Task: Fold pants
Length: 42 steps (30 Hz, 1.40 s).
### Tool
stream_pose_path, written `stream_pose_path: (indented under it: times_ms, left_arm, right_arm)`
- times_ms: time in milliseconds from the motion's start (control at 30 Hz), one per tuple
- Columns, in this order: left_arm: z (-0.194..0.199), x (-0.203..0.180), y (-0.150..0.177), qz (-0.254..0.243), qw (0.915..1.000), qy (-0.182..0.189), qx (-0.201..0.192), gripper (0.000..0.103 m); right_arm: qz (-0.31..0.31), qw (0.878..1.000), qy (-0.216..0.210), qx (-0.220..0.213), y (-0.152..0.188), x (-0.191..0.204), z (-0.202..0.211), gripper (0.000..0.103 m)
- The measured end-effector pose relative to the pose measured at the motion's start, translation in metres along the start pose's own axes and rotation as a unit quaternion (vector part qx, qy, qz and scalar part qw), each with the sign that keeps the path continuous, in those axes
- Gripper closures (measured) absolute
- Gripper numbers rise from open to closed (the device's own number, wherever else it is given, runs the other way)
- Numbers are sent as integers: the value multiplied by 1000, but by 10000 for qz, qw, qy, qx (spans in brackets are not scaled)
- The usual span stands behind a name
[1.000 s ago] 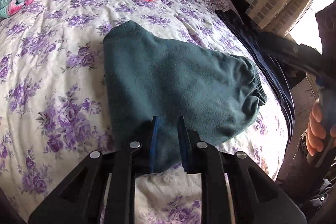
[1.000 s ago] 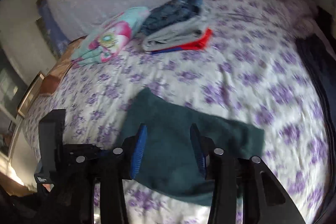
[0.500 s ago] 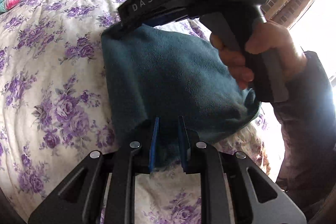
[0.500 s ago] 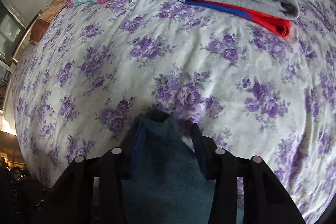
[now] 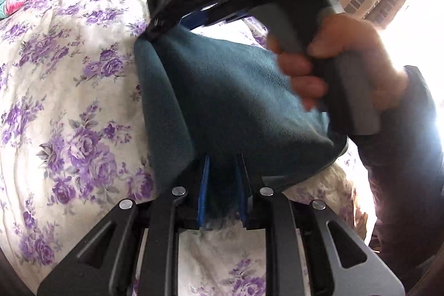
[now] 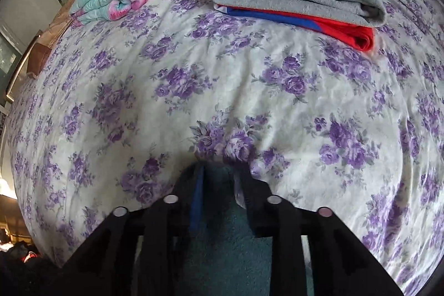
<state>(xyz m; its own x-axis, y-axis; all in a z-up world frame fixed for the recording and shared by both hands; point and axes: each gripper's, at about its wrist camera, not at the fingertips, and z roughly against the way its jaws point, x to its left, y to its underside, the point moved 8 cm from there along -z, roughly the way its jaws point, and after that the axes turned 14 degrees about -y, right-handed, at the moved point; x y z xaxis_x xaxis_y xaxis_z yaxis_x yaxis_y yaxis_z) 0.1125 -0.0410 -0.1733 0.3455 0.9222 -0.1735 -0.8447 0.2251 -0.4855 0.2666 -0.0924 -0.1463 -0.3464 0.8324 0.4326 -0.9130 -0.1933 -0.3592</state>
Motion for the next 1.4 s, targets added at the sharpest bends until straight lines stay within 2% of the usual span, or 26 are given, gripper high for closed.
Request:
stream_pose_path:
  times_ms: [67,133,167,300,333,367,433,533,600,733,833,933,1000,1200,1233,1267,1300,1400]
  left_arm:
    - [3,1,0,5,10000,-77,12,85]
    - [5,1,0,12,9999,-162,29,85]
    - [6,0,-1,22,9998,-198,36,85]
    - [14,2,0,106,9996,-246,49,85]
    - [19,4,2,163,9996,-199,62,78]
    - [24,8,2,281,9995,-74,91,66]
    - [34,18,-1,595,9979,224,84,56]
    - [39,31,-11,975,9941,442,143,56]
    - [30,36,-17,1216,9905,531,359,56]
    - [5,41,-15,1558,9806,827,850,56]
    - [-5,37,-18,1624,9776,885,1001,55]
    - [4,42,-21,1594,9797,774,938,55]
    - [9,50,-21,1619,9808,556,933,55]
    - [-6,55,-8,1678,9762,511,1275,53]
    - [-9,50,-12,1621,9771,568,1259,46]
    - [-10,43,-16,1548,9780,650,1238,33]
    - [-12,37,-21,1468,9788,734,1226,29]
    - [-21,20,-35,1270,9805,885,1211,29]
  right_arm:
    - [85,9995,-4,-312,1,11,32,61]
    - [212,9975,89,-663,6,20,65,43]
    - [266,9959,159,-850,14,23,83,42]
    - [371,9900,54,-1359,58,34,127,41]
    - [365,9883,-12,-1479,75,35,135,41]
    - [333,9870,-51,-1573,90,35,140,41]
    - [204,9833,-113,-1805,122,31,148,41]
    - [-272,9758,-106,-2167,169,12,159,41]
    - [-664,9701,-42,-2333,200,-6,163,41]
    - [-1334,9621,29,-2380,251,-37,166,41]
    - [-1626,9569,115,-2405,277,-52,170,41]
    - [-1844,9523,123,-2429,292,-62,171,41]
    - [-1899,9504,104,-2461,298,-64,172,41]
    - [-1859,9492,-20,-2540,294,-63,174,41]
    - [-1868,9495,-42,-2523,293,-63,172,41]
    - [-1887,9497,-58,-2497,292,-63,169,41]
    - [-1915,9499,-76,-2468,292,-64,167,41]
    - [-2047,9478,-69,-2443,294,-69,165,41]
